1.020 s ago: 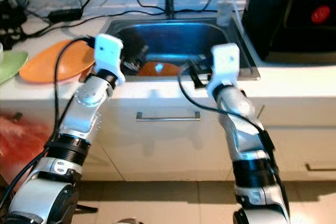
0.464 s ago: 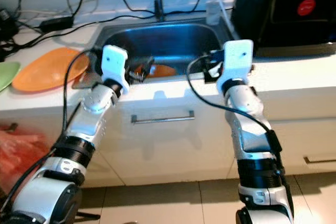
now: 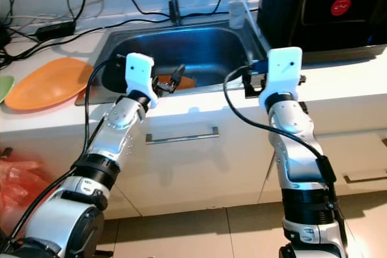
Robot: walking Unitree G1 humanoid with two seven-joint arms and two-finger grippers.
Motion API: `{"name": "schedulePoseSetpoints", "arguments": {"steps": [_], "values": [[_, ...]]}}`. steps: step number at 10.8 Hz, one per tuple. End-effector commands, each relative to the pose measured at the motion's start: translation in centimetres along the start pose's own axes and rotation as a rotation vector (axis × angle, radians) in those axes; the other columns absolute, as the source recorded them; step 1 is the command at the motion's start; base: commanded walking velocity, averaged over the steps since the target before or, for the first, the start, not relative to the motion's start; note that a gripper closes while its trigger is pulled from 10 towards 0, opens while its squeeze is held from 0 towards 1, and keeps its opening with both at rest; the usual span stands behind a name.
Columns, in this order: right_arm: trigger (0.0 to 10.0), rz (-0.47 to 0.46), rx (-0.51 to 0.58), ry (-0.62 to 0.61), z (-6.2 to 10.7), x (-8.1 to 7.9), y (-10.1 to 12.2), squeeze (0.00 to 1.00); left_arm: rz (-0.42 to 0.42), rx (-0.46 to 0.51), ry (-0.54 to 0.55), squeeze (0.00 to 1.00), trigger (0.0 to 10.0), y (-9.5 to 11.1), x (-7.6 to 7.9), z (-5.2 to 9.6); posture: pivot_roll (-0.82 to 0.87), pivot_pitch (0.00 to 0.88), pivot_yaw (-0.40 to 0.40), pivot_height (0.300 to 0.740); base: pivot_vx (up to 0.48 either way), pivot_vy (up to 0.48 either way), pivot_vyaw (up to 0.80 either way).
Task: Kitchen organization
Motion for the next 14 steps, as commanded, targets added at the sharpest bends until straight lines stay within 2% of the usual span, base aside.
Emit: {"name": "schedulePoseSetpoints", "arguments": {"steps": [1,2,4,8,14], "values": [[10.0,-0.007,0.010,-0.010,0.0,0.2,0.5,0.00,0.005,0.018,0.015,0.00,10.0,0.5,-0.4,-0.1,-0.11,0.000,0.101,0.740,0.000,0.000,-0.80],[10.0,-0.015,0.013,0.000,-0.2,0.0,0.7,0.00,0.010,0.027,0.036,0.00,10.0,0.5,-0.8,0.1,-0.09,0.000,0.085,0.740,0.000,0.000,-0.80],[10.0,-0.016,0.026,0.029,-0.8,-0.5,1.0,0.00,-0.001,0.044,0.074,0.00,10.0,0.9,-1.9,0.5,-0.05,0.000,0.055,0.740,0.000,0.000,0.00],[10.0,-0.007,0.054,0.062,-1.4,-1.6,1.8,0.00,-0.015,0.037,0.102,0.00,10.0,0.9,-2.9,0.8,-0.04,0.000,0.060,0.740,0.000,0.000,0.80],[10.0,-0.009,0.062,0.054,-1.7,-1.5,2.0,0.00,-0.023,0.025,0.102,0.00,10.0,0.9,-2.8,0.5,-0.05,0.000,0.068,0.740,0.000,0.000,0.80]]}}
Point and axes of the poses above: a point about 5 cm out from each wrist's last joint towards the gripper, its own z axis pointing back from the gripper into the wrist, its own y axis along the axis of the wrist's last joint, x = y × z, the point moved 3 cm from there along -z, pointing out of the wrist towards the gripper, and after that the axes turned 15 degrees about z, right-handed, at the moved point
